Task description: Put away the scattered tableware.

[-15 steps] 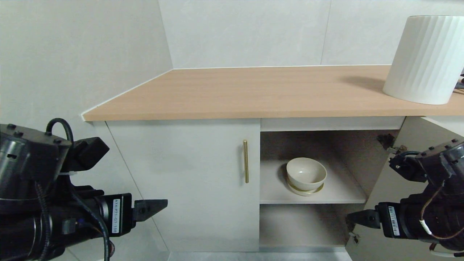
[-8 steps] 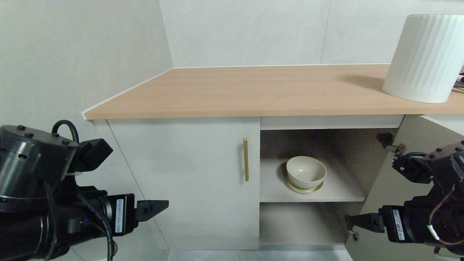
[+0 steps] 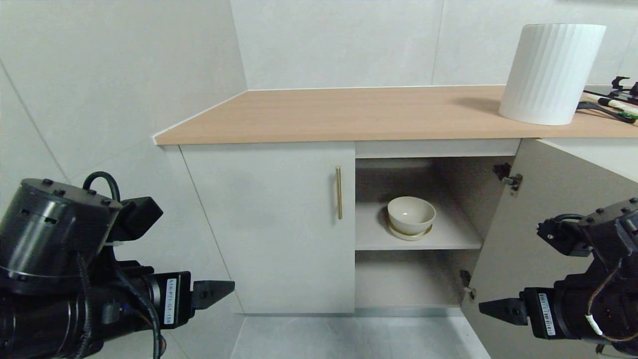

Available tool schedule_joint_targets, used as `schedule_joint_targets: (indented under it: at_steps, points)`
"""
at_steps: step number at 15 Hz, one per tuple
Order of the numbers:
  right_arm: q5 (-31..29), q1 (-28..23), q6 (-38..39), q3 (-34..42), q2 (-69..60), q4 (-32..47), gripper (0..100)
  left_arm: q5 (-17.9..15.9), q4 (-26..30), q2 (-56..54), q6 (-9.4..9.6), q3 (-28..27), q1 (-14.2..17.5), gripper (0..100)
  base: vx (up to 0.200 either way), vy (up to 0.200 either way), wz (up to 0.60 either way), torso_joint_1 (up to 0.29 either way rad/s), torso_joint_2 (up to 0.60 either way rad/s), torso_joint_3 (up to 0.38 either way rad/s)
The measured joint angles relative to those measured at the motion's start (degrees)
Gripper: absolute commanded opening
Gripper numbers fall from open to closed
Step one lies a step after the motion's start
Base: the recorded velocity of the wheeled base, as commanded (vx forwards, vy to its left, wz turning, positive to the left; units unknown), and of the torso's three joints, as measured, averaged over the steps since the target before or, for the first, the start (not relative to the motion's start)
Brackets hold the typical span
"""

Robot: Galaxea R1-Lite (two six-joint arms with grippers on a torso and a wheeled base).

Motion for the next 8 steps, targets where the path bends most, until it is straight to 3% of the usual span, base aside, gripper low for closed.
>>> schedule_joint_targets:
  at_steps: [5,8]
  points:
    - [-0.01,0.04,0.00,0.06,0.16,0.02,100,0.00,0.02,0.22,0.11,0.17,-0.02,100,-0.200,0.000,0.00,0.003,0.00,0.002]
    - [-0.17,0.89,0.00,0.09,0.13,0.16,100,0.16,0.05,0.24,0.11,0.33,0.00,100,0.000,0.000,0.00,0.000,0.00,0.000]
